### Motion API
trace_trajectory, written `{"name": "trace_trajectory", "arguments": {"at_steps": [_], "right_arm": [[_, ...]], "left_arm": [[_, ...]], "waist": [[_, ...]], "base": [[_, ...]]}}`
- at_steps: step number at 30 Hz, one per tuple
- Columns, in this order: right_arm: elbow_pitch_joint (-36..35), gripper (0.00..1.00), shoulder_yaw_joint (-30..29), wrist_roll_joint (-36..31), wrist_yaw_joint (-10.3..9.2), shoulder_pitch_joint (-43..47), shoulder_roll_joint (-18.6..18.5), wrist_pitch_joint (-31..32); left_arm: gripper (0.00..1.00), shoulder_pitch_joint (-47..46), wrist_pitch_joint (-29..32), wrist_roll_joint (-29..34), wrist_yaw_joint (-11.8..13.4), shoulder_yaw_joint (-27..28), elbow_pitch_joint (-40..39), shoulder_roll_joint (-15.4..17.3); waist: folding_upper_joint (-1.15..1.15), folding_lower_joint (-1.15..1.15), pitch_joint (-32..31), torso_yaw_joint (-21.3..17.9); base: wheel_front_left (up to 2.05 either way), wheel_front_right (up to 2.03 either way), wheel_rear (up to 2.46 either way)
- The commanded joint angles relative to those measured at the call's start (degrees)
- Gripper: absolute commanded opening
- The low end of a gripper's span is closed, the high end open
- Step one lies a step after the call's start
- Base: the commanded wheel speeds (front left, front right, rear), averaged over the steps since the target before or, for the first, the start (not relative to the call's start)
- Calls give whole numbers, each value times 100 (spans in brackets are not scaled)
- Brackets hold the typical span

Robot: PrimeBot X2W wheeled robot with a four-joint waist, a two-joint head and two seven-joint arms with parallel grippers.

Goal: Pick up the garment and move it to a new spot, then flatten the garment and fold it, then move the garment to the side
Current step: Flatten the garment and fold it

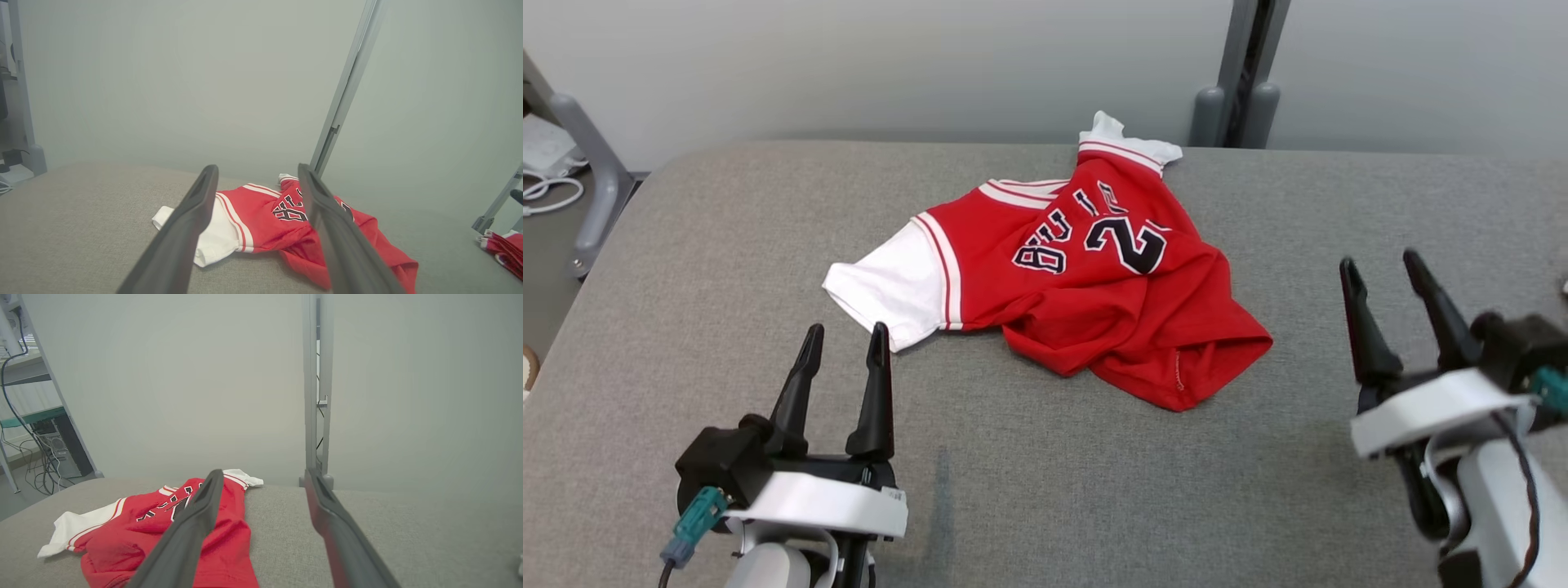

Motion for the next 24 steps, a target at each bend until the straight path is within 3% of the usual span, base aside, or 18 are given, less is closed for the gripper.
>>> {"name": "trace_trajectory", "arguments": {"at_steps": [1,6,11,20,24], "right_arm": [[-125,100,-120,-84,-1,232,106,-7],[-422,100,-399,-345,0,894,525,-8],[-455,100,-288,-452,0,1063,675,-8],[-32,100,440,-95,0,702,742,285],[543,100,627,203,0,236,779,650]], "left_arm": [[100,84,0,48,-37,26,9,24],[100,268,0,46,-47,-2,38,25],[100,342,0,51,-79,-33,77,24],[100,210,0,-19,-71,-233,71,25],[100,138,0,-61,-58,-379,100,24]], "waist": [[0,0,-85,-63],[0,0,-186,-108],[0,0,-252,-94],[0,0,-126,238],[0,0,82,555]], "base": [[0,0,0],[0,0,0],[0,0,0],[0,0,0],[0,0,0]]}}
